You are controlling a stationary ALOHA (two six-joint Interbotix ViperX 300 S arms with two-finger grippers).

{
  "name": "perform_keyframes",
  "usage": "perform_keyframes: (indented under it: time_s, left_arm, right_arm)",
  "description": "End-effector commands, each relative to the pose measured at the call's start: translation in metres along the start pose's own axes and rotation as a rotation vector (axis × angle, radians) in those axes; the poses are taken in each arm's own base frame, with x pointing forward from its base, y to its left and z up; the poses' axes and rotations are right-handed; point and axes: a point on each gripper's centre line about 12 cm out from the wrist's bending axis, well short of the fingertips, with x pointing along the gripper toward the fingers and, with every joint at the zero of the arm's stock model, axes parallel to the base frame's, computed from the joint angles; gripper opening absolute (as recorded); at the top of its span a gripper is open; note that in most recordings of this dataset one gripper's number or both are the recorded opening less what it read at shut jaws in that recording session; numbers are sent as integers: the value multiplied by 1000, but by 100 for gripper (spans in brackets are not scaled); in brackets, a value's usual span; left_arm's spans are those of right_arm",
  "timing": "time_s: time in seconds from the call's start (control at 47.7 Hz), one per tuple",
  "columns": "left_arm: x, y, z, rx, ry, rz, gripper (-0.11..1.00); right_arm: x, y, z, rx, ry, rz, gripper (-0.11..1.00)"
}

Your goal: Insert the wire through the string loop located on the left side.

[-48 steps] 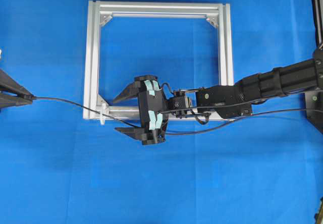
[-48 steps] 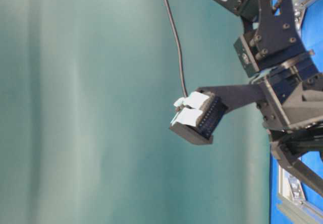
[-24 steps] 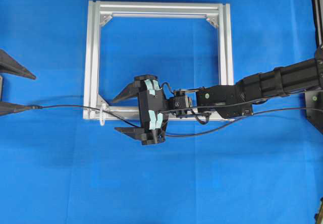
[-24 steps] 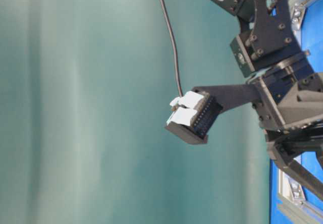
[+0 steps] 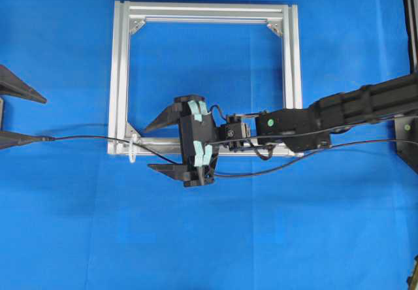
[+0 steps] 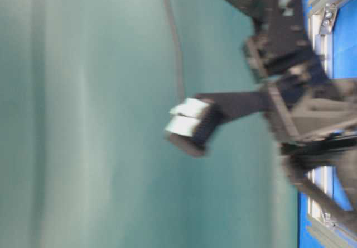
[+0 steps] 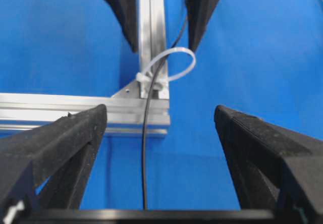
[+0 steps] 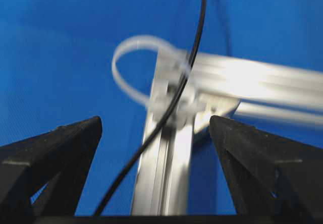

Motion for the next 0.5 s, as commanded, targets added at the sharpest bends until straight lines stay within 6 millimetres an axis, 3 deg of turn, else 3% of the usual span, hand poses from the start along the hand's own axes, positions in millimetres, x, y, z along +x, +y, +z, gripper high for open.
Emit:
perform_keyframes:
  time_s: [0.0, 0.482]
  left_arm:
    - [-1, -2, 10, 3, -20, -9, 82]
    - [-1, -3, 10, 4, -23, -14, 82]
  right_arm:
    - [-14, 4, 39, 3, -75, 6, 98]
    - [-65, 6, 115, -20, -144, 2, 98]
